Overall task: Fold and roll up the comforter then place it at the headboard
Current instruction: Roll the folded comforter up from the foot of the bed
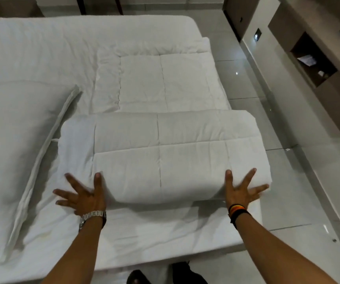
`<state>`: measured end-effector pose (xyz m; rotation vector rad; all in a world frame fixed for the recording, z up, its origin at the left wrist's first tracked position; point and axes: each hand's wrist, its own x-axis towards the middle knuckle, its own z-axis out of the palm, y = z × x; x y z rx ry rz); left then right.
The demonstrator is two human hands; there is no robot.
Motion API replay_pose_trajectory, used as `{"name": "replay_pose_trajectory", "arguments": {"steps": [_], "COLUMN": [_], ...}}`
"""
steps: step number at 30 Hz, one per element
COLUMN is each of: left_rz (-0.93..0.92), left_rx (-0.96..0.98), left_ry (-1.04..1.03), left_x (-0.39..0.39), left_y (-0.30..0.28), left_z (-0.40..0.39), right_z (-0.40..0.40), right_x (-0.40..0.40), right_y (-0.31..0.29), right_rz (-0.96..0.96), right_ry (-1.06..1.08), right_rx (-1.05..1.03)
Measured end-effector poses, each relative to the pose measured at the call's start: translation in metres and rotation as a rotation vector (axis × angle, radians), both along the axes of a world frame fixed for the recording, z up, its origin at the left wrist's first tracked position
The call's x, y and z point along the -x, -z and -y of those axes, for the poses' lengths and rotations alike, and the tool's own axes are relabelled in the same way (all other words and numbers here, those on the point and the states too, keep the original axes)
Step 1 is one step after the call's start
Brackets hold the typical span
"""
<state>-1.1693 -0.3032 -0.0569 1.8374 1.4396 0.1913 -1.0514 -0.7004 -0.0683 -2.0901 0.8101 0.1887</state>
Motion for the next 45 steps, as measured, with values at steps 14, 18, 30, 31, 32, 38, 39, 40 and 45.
{"name": "replay_pose_trajectory", "arguments": {"steps": [14, 18, 30, 31, 32, 38, 39, 40, 45], "left_rz": [-0.019, 0.116, 0.646, 0.680, 0.680, 0.677, 0.682, 0.686, 0.680], "left_rx": [-0.111, 0.062, 0.172, 0.182, 0.185, 0.175, 0.172, 0.175, 0.179], "left_ry": [-0.160, -0.418, -0.580, -0.555, -0.541, -0.529, -0.528, -0.519, -0.545], "left_x": [-0.045, -0.042, -0.022, -0.012, -0.002, 0.056, 0.067, 0.081, 0.168], "left_y": [0.022, 0.011, -0.016, -0.029, -0.040, -0.098, -0.106, -0.112, -0.121], "left_z": [0.010, 0.042, 0.046, 0.049, 0.052, 0.071, 0.075, 0.081, 0.116], "right_z": [-0.021, -0.015, -0.007, -0.006, -0.005, 0.026, 0.033, 0.042, 0.086], "right_x": [-0.084, -0.077, -0.054, -0.048, -0.043, 0.020, 0.035, 0.054, 0.160], "right_y": [0.030, 0.027, -0.006, -0.020, -0.033, -0.095, -0.101, -0.104, -0.111], "right_rz": [0.223, 0.237, 0.417, 0.442, 0.460, 0.446, 0.426, 0.397, 0.293], "right_ry": [0.161, 0.138, 0.046, 0.034, 0.024, 0.034, 0.042, 0.046, 0.052], "right_rx": [-0.004, -0.009, -0.128, -0.149, -0.165, -0.214, -0.221, -0.226, -0.205]}}
